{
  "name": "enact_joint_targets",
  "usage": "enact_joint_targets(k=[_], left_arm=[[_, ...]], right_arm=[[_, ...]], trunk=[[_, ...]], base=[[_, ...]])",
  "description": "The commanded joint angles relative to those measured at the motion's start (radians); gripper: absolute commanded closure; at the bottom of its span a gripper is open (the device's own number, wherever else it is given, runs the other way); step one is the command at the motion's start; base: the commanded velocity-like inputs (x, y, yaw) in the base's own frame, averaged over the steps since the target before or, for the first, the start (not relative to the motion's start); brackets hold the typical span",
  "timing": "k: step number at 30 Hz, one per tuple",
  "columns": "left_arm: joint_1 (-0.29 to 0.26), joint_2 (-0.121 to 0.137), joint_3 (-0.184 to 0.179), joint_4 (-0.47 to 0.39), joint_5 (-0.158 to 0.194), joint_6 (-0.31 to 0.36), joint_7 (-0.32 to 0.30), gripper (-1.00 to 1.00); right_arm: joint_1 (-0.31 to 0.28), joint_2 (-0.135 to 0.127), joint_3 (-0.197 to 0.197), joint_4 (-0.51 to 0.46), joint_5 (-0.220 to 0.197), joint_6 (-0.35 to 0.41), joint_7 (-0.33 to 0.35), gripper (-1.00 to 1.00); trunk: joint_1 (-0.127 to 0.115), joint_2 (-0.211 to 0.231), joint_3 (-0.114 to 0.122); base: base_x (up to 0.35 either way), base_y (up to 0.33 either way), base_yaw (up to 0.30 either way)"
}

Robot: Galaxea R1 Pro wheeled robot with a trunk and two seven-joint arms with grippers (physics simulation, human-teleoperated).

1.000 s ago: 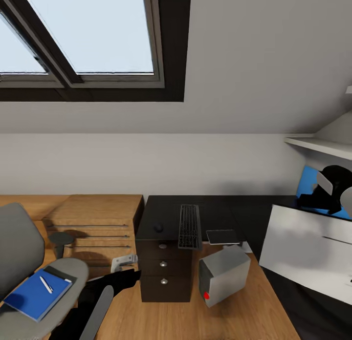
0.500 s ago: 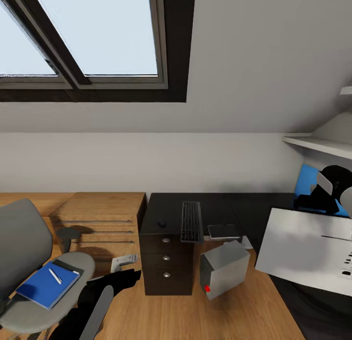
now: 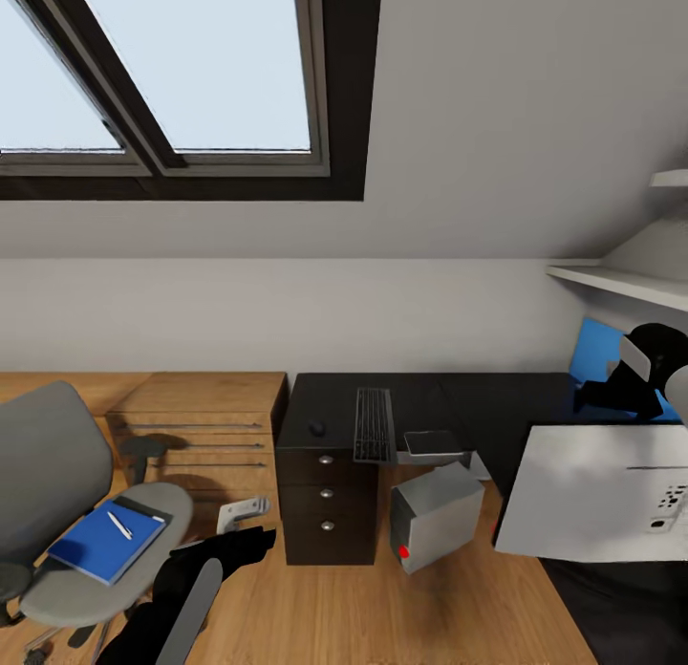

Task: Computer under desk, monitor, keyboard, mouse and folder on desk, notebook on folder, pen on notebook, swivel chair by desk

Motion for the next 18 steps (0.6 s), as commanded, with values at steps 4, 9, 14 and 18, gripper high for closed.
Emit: enact_joint_targets(k=[4, 9, 14, 18], left_arm=[[0.0, 0.0, -0.001, 0.0, 0.012, 0.002, 0.01, -1.0], [0.0, 0.0, -0.002, 0.0, 0.012, 0.003, 0.01, -1.0], [0.0, 0.0, -0.002, 0.0, 0.012, 0.004, 0.01, -1.0], [0.0, 0.0, -0.002, 0.0, 0.012, 0.004, 0.01, -1.0]], right_arm=[[-0.001, -0.001, 0.009, -0.001, 0.002, 0.004, 0.008, -1.0], [0.0, 0.0, 0.01, -0.002, 0.003, 0.005, 0.008, -1.0], [0.0, 0.001, 0.011, -0.002, 0.004, 0.006, 0.008, -1.0], [-0.001, 0.0, 0.012, -0.002, 0.004, 0.006, 0.008, -1.0]], trunk=[[0.0, -0.001, -0.001], [0.0, -0.001, -0.001], [0.0, -0.001, -0.001], [0.0, -0.001, -0.001]], base=[[-0.069, 0.0, 0.0], [-0.167, 0.0, 0.0], [-0.091, 0.0, 0.0], [-0.09, 0.0, 0.0]])
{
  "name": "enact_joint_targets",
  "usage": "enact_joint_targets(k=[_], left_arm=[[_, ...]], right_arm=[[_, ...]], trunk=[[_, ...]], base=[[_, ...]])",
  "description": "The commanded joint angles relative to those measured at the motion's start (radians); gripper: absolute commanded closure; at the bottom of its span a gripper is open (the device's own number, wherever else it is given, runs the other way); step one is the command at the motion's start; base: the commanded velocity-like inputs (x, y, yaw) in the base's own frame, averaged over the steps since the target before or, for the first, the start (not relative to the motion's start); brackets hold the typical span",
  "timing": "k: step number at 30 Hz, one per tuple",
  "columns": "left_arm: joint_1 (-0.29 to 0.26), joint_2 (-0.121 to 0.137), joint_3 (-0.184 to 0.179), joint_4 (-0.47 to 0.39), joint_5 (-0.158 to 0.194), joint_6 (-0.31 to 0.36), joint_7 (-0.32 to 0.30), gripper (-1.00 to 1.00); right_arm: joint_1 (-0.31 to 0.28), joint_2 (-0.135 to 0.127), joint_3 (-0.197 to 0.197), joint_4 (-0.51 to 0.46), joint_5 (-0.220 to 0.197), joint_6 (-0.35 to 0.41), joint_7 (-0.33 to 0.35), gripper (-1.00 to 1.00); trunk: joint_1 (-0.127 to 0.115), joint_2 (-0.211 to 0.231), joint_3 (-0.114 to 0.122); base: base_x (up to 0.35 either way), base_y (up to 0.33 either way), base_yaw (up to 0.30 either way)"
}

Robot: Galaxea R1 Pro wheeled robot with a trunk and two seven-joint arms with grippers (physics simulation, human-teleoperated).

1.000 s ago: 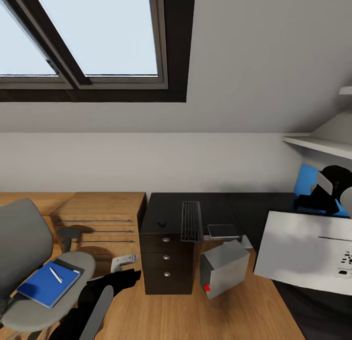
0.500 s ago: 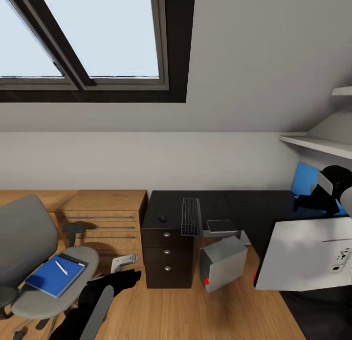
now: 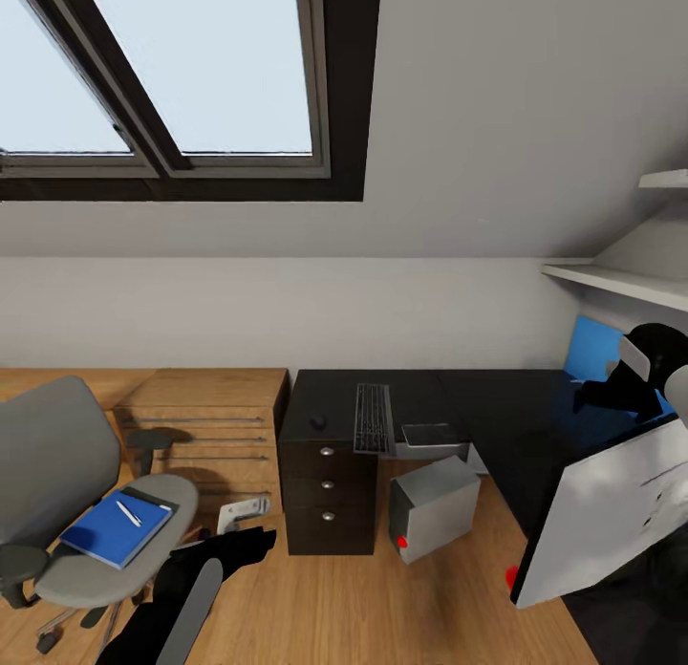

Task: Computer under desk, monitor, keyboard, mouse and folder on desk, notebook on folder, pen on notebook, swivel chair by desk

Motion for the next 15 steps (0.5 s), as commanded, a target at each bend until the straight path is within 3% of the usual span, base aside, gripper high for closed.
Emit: enact_joint_targets(k=[1, 15], left_arm=[[0.0, 0.0, -0.001, -0.001, 0.01, 0.002, 0.01, -1.0], [0.0, 0.001, 0.0, 0.0, 0.012, 0.002, 0.01, -1.0]], right_arm=[[0.0, -0.001, 0.012, -0.001, 0.005, 0.004, 0.008, -1.0], [0.0, 0.0, 0.012, -0.001, 0.006, 0.004, 0.008, -1.0]], trunk=[[0.0, -0.001, -0.001], [0.0, -0.001, -0.001]], base=[[-0.167, 0.0, 0.0], [-0.085, 0.0, 0.0]])
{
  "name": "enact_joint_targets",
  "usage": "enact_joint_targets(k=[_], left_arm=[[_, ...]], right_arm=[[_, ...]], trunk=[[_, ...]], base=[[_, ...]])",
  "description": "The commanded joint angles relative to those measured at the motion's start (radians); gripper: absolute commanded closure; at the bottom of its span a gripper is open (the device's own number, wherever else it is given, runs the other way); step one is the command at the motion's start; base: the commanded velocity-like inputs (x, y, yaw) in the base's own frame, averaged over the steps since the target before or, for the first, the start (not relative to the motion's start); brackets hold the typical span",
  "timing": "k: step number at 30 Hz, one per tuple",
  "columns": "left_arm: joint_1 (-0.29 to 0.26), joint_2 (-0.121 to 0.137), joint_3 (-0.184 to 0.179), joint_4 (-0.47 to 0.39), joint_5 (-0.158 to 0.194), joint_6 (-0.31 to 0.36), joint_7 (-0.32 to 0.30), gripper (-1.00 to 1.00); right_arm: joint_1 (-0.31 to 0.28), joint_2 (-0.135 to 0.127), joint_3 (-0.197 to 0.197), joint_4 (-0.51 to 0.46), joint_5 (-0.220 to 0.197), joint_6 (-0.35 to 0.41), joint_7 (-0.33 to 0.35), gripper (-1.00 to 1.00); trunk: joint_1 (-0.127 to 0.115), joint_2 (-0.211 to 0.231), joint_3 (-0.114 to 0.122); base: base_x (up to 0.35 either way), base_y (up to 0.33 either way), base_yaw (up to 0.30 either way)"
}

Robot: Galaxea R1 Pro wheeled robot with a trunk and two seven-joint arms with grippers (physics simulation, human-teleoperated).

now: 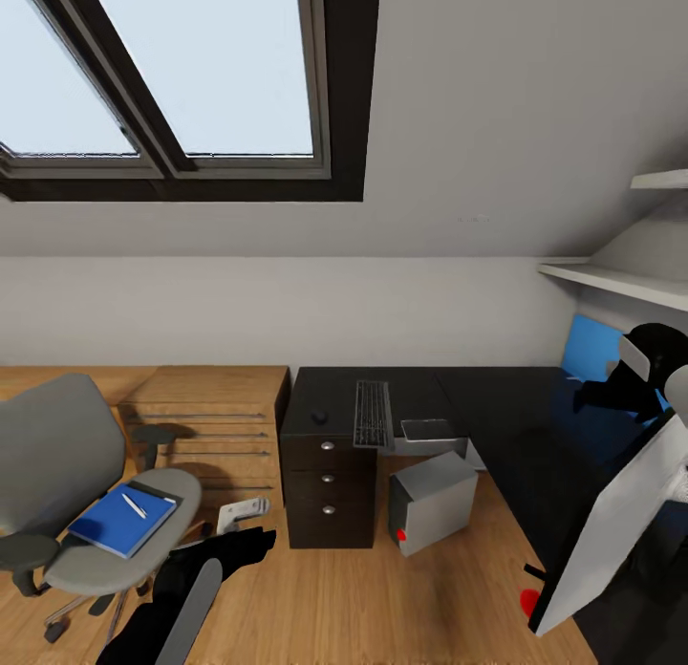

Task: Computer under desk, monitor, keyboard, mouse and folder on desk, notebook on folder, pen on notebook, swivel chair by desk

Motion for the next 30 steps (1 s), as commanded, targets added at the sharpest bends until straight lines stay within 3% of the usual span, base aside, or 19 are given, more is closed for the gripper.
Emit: enact_joint_targets(k=[1, 7, 10, 11, 18, 30], left_arm=[[0.0, 0.0, 0.0, 0.0, 0.012, 0.003, 0.01, -1.0], [0.0, 0.0, 0.001, -0.001, 0.012, 0.002, 0.01, -1.0], [0.0, 0.0, 0.001, 0.0, 0.013, 0.002, 0.01, -1.0], [0.0, 0.0, 0.001, 0.0, 0.013, 0.002, 0.01, -1.0], [0.0, 0.0, 0.0, 0.0, 0.012, 0.002, 0.01, -1.0], [0.0, 0.0, 0.001, 0.0, 0.011, -0.001, 0.01, -1.0]], right_arm=[[0.0, 0.0, 0.011, -0.001, 0.004, 0.004, 0.008, -1.0], [0.0, 0.0, 0.009, -0.023, 0.004, 0.003, 0.008, -1.0], [0.0, 0.0, 0.005, -0.112, 0.003, 0.003, 0.008, -1.0], [0.0, 0.0, 0.002, -0.212, 0.0, 0.001, 0.008, -1.0], [0.0, 0.0, -0.001, -0.44, 0.001, 0.001, 0.008, -1.0], [0.0, -0.007, -0.004, -0.602, 0.003, 0.004, 0.008, -1.0]], trunk=[[0.0, -0.001, -0.001], [0.0, -0.001, -0.001], [0.0, -0.001, -0.001], [0.0, -0.001, -0.001], [0.0, -0.001, -0.001], [0.0, -0.001, -0.001]], base=[[-0.116, 0.0, 0.0], [-0.041, 0.0, 0.0], [-0.006, 0.0, 0.0], [-0.001, 0.0, 0.0], [0.0, 0.0, 0.0], [-0.042, 0.0, 0.0]])
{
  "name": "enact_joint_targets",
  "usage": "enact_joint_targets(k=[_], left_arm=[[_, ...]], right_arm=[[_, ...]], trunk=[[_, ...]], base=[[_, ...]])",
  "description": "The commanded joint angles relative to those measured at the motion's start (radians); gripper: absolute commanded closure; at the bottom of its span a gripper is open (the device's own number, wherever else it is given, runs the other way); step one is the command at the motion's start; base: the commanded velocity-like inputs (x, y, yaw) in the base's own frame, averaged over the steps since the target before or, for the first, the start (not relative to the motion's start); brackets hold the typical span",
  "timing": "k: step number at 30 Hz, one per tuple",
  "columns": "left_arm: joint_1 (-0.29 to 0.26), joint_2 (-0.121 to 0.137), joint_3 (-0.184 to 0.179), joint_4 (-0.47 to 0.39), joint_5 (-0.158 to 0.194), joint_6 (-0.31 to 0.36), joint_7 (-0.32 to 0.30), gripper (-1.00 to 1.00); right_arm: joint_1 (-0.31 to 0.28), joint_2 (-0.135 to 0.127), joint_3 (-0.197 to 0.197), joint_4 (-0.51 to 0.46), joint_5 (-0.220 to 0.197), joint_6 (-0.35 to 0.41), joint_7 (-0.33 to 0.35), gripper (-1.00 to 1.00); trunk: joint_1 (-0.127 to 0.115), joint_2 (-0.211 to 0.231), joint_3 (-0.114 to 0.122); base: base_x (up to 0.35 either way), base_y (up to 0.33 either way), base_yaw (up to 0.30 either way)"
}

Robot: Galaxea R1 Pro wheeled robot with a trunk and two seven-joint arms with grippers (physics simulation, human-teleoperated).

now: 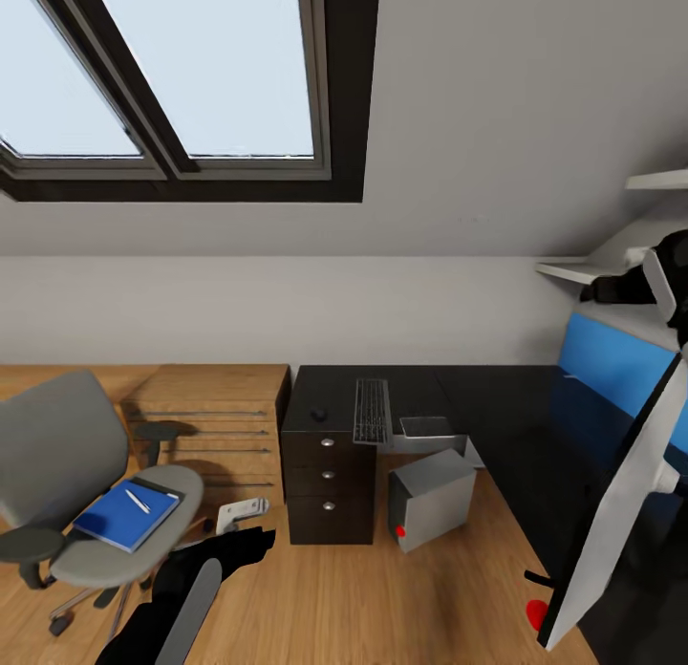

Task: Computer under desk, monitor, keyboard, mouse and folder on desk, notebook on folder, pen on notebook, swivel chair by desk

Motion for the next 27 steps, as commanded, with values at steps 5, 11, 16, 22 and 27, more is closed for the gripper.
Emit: enact_joint_targets(k=[5, 11, 16, 22, 27], left_arm=[[-0.001, 0.0, -0.001, -0.001, 0.011, 0.002, 0.01, -1.0], [-0.001, 0.001, -0.002, 0.0, 0.007, 0.002, 0.012, -1.0], [-0.001, 0.001, -0.002, 0.002, 0.006, 0.001, 0.014, -1.0], [-0.001, 0.003, -0.001, 0.002, 0.005, 0.001, 0.014, -1.0], [-0.001, 0.003, -0.001, 0.0, 0.006, 0.0, 0.012, -1.0]], right_arm=[[0.0, -0.002, 0.006, -0.019, 0.002, 0.004, 0.003, -1.0], [0.0, -0.004, 0.007, -0.03, 0.006, -0.003, -0.001, -1.0], [0.0, -0.004, 0.007, -0.044, 0.006, -0.001, 0.0, -1.0], [0.0, -0.006, 0.007, -0.05, 0.006, 0.001, -0.001, -1.0], [0.0, -0.016, 0.007, -0.052, 0.006, 0.001, -0.001, -1.0]], trunk=[[0.0, -0.001, -0.001], [0.0, -0.001, -0.001], [0.0, -0.001, -0.001], [0.0, -0.001, -0.001], [0.0, -0.001, -0.001]], base=[[-0.293, 0.0, 0.0], [-0.273, -0.124, 0.0], [-0.179, -0.288, 0.0], [-0.189, -0.288, 0.0], [-0.242, -0.249, 0.0]])
